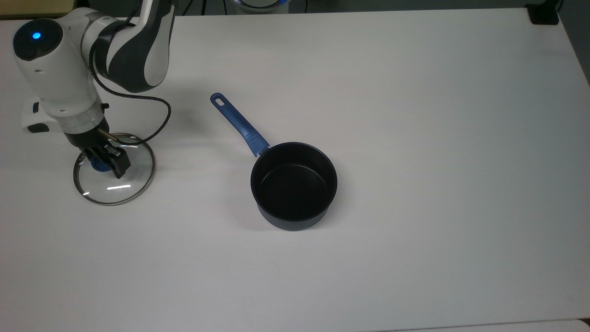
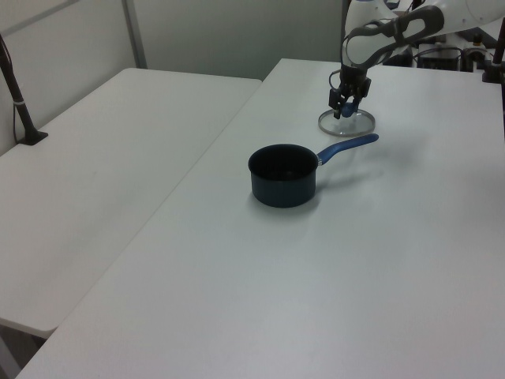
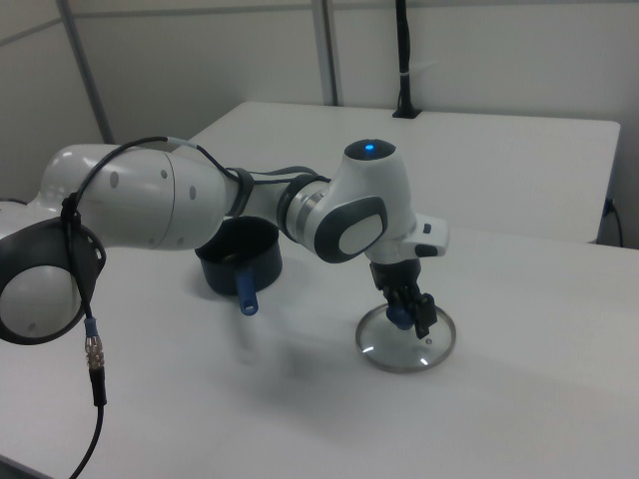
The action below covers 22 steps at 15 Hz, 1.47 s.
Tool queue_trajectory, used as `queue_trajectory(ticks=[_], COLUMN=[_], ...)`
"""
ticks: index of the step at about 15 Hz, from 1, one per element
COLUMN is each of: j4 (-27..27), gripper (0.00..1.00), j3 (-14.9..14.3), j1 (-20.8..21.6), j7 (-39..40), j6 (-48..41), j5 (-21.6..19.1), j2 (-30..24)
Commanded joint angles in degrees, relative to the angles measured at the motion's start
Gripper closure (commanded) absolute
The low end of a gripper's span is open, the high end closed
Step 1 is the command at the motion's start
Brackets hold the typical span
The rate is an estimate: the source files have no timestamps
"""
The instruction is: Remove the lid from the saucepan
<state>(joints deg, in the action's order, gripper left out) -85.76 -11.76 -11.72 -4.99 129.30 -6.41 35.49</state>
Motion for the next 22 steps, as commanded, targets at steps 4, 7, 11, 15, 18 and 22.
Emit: queue_trajectory(ticks=[4,7,11,15,18,22], j4=[-1.16,-1.33,-1.69,-4.32,-4.85,-4.85], gripper=[0.00,0.00,0.00,0.00,0.00,0.00], j3=[0.07,0.07,-0.02,0.16,0.51,0.69], j1=[0.99,3.97,9.50,15.22,18.73,18.49], j7=[1.12,0.42,-0.11,-0.20,-0.20,0.50], j6=[-6.07,-13.52,-25.29,-31.48,-35.15,-38.16], j5=[-0.97,-0.19,2.61,6.67,6.76,6.76], j2=[-7.62,-12.88,-22.37,-29.24,-31.97,-32.95])
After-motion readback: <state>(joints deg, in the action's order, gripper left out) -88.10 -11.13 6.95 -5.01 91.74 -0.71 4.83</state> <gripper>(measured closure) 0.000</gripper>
